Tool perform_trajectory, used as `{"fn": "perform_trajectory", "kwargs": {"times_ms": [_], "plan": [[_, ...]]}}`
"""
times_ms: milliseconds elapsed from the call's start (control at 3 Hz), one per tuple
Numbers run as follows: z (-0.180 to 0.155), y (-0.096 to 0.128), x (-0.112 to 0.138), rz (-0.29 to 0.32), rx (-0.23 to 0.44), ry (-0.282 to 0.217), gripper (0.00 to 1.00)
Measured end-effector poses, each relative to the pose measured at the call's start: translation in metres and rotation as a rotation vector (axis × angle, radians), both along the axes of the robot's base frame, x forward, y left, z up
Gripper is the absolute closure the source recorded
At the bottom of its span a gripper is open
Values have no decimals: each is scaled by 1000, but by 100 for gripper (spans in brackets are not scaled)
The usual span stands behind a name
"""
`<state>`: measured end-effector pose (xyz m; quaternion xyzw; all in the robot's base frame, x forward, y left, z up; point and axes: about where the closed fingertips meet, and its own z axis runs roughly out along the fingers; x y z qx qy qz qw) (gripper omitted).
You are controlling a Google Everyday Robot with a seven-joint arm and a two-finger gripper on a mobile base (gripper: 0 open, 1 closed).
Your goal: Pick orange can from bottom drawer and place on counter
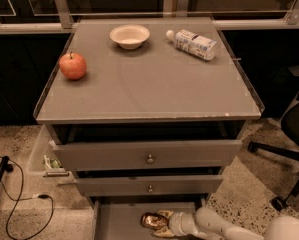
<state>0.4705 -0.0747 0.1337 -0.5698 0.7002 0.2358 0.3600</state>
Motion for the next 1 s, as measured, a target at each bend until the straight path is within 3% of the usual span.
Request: {"fn": "perform_trajectory", "kwargs": {"times_ms": [667, 1000], "plan": [[0, 0, 0, 0, 0, 0, 88], [2, 0, -2, 0, 9, 15, 100]]}}
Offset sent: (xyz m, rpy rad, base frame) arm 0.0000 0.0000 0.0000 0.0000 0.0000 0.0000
